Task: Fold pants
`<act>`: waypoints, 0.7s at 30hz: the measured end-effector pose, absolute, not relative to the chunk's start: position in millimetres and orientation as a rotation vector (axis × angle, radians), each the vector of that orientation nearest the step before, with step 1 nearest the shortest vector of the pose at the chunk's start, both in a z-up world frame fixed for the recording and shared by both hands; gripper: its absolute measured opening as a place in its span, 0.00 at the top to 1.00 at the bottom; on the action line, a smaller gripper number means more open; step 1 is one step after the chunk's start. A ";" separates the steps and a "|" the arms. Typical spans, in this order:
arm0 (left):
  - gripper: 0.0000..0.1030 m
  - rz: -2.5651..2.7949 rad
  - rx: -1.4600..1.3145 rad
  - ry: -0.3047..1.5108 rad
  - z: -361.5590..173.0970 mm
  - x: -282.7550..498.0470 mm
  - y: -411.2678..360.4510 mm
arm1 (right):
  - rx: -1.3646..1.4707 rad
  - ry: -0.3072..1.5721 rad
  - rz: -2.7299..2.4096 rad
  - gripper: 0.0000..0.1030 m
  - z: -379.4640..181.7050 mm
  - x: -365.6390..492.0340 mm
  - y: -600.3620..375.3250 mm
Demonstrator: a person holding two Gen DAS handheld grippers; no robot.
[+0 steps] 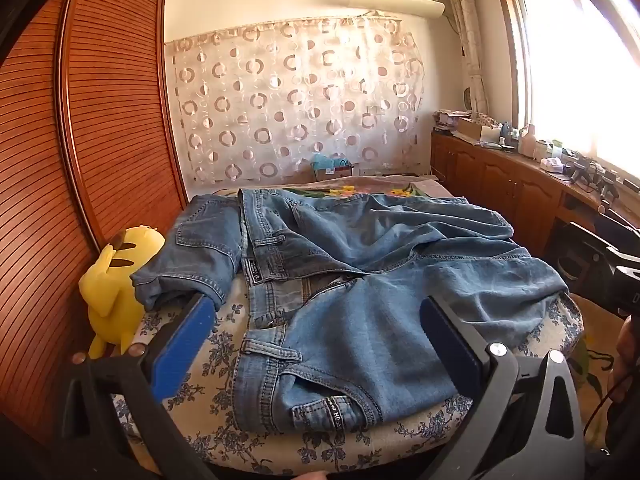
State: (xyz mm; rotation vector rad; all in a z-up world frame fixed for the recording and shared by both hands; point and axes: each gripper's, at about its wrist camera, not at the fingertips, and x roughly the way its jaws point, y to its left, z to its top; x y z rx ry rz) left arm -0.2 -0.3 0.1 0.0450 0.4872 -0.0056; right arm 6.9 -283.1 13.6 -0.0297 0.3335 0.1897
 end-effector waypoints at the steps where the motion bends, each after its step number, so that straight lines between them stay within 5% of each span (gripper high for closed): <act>1: 0.00 -0.005 0.047 0.487 0.1 -0.2 -0.3 | -0.030 0.336 0.191 0.00 13.4 6.9 -282.7; 21: 0.00 -0.004 0.053 0.478 4.5 -2.0 -2.5 | -0.027 0.361 0.191 0.00 13.9 6.9 -284.2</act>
